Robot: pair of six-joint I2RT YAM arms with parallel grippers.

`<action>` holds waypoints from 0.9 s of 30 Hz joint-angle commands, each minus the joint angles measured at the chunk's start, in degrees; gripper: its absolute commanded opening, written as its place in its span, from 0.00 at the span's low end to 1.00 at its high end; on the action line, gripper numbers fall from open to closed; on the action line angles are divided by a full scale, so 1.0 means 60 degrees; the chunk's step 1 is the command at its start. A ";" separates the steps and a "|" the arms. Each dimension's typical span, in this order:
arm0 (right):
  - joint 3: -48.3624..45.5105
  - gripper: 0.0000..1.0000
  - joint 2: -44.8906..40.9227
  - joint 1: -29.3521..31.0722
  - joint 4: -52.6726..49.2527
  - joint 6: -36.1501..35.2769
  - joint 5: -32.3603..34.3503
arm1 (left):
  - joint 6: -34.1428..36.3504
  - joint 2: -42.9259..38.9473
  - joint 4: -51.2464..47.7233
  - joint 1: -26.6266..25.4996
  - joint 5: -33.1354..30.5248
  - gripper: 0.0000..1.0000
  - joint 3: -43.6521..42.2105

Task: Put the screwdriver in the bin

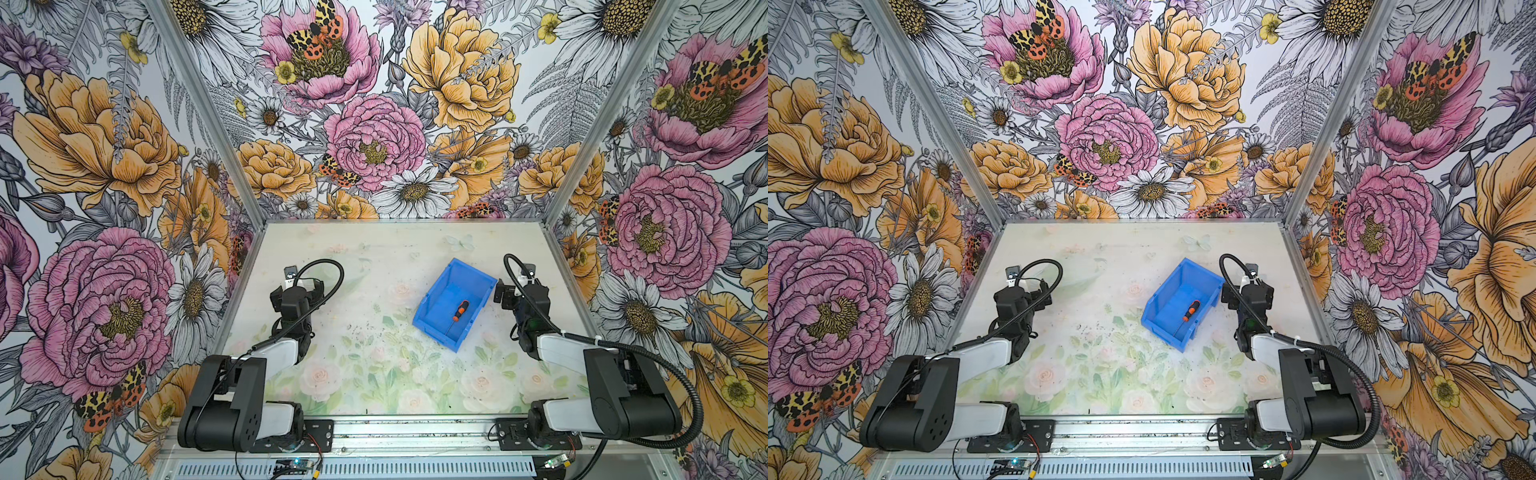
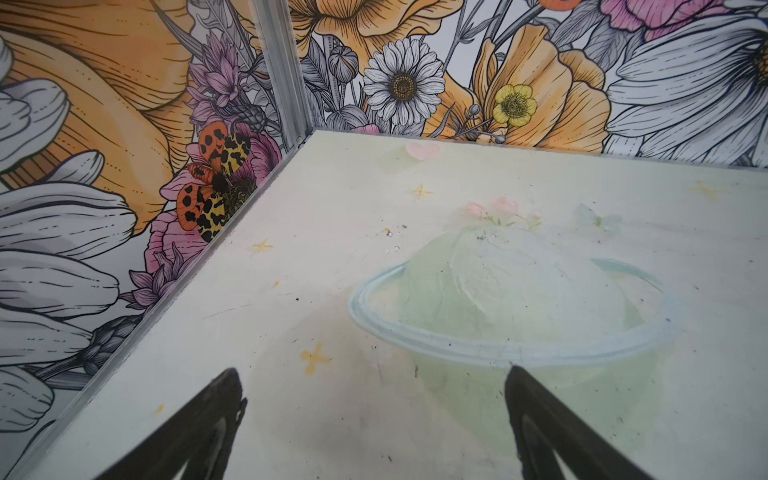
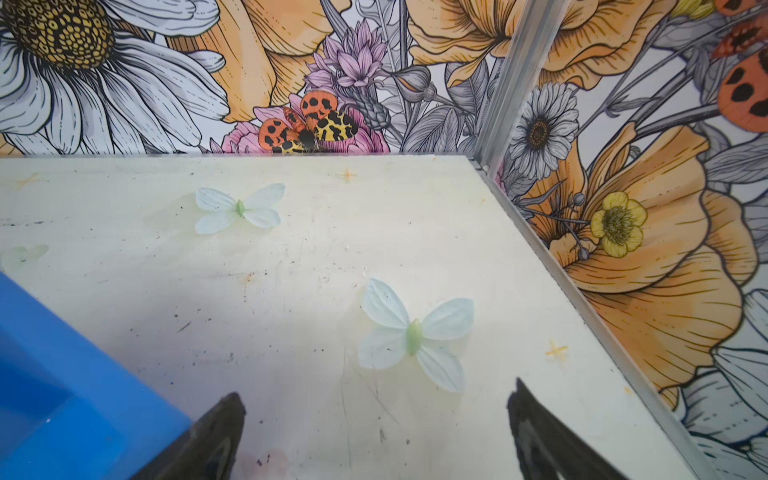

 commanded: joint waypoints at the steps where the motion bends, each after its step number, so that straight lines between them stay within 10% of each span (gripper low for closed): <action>1: 0.0004 0.99 0.0610 -0.0117 0.1451 -0.0070 0.0091 | 0.0258 0.0259 0.0821 0.0169 0.0686 0.99 0.0314; 27: 0.0080 0.99 0.1306 -0.0428 0.1848 0.0138 -0.0311 | 0.0132 0.1838 0.3196 0.0863 0.2181 0.99 -0.0098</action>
